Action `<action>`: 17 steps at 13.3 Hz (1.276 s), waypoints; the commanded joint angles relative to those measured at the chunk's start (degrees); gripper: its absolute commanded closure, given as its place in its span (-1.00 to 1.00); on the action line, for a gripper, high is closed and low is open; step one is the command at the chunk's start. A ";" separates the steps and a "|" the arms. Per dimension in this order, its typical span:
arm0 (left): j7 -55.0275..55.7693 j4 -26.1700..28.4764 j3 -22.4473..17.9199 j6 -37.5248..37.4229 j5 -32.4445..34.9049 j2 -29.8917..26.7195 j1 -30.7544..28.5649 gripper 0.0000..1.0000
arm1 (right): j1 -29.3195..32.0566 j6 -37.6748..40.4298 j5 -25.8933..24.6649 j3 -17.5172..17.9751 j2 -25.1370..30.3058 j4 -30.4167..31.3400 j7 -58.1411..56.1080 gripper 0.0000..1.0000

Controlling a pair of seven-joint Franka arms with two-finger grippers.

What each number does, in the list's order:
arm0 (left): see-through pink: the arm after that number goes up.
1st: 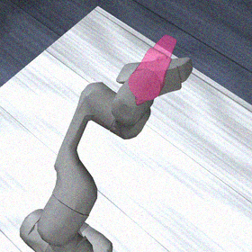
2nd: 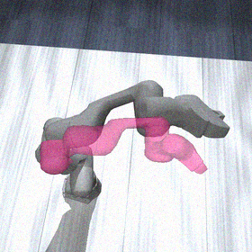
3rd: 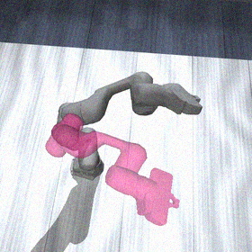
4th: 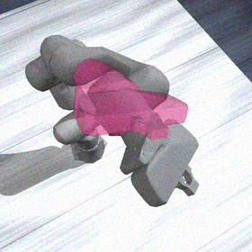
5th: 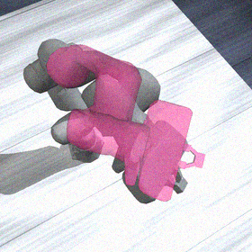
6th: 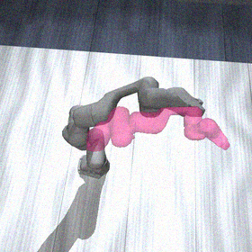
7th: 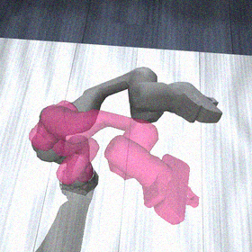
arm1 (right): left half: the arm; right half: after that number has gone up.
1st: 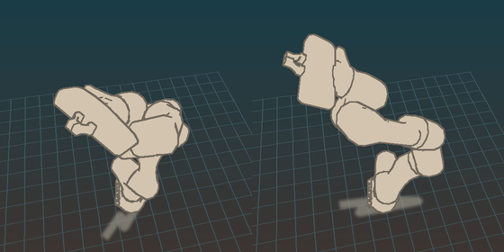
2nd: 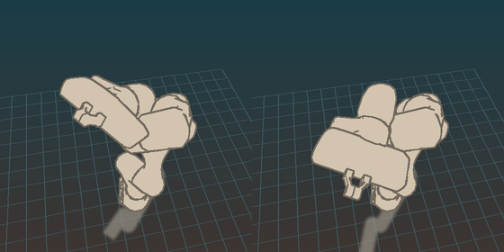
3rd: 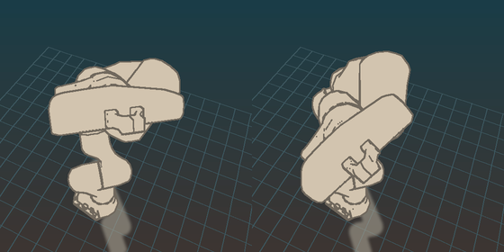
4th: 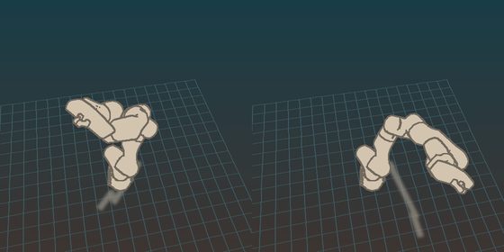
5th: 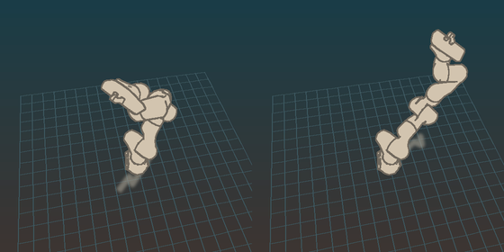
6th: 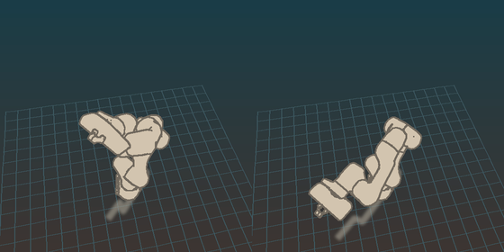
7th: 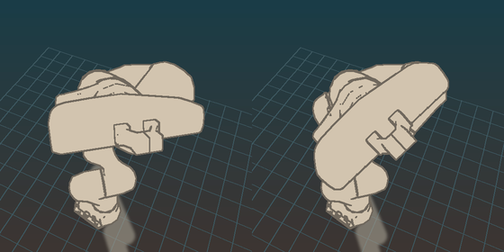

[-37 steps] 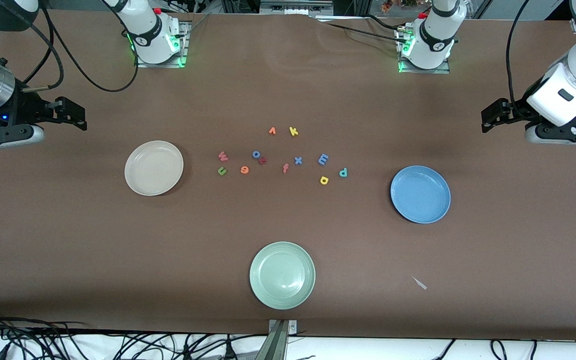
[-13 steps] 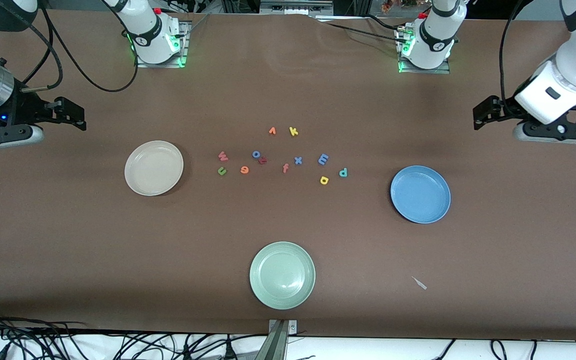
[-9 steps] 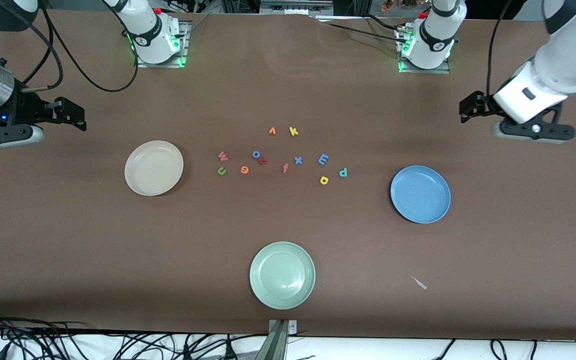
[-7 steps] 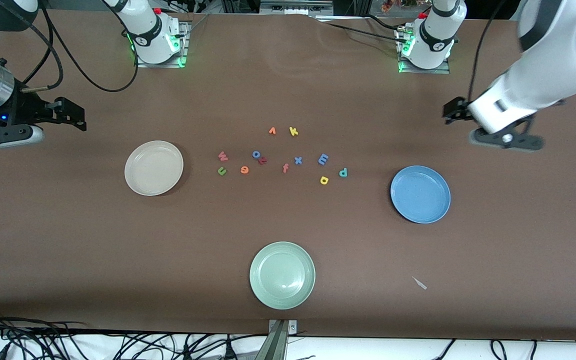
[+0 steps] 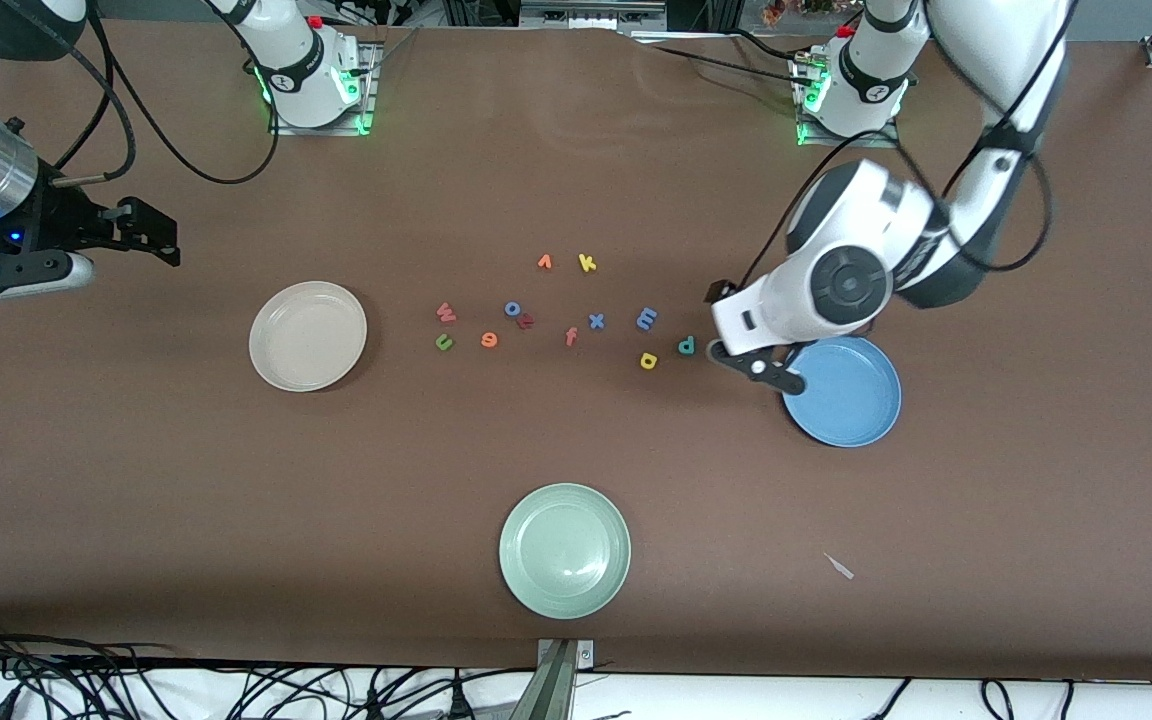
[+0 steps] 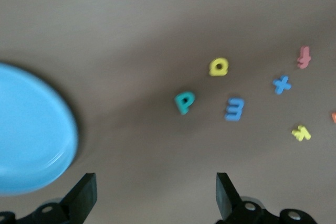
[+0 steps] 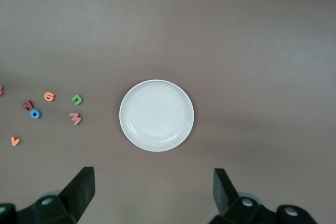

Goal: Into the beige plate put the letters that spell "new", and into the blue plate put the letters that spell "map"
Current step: 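Move the left gripper over the blue E letter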

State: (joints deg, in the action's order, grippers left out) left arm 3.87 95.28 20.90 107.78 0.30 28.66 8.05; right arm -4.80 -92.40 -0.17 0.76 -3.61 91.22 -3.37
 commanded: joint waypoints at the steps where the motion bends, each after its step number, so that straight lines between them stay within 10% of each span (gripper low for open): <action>1: 0.17 -0.97 -0.07 4.79 1.10 4.63 3.80 -1.00 | 0.40 0.29 0.96 -0.40 -0.52 -1.13 1.26 -1.00; 8: 12.11 2.28 -0.34 13.76 9.11 10.18 11.64 -0.96 | 0.05 2.66 1.05 -0.23 -4.64 -1.04 0.56 -1.00; 15: 14.59 2.45 -0.42 15.43 12.97 13.70 14.89 -0.53 | -13.39 -9.52 1.66 1.53 -8.43 5.88 24.00 -1.00; 17: 14.50 2.63 -0.43 15.79 15.77 14.14 14.89 -0.09 | -16.20 -17.95 1.66 1.62 -8.26 13.16 29.35 -1.00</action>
State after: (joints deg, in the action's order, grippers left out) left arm 17.39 97.76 20.88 122.62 12.69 42.54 22.22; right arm -19.75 -104.09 1.06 2.52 -12.98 97.83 21.91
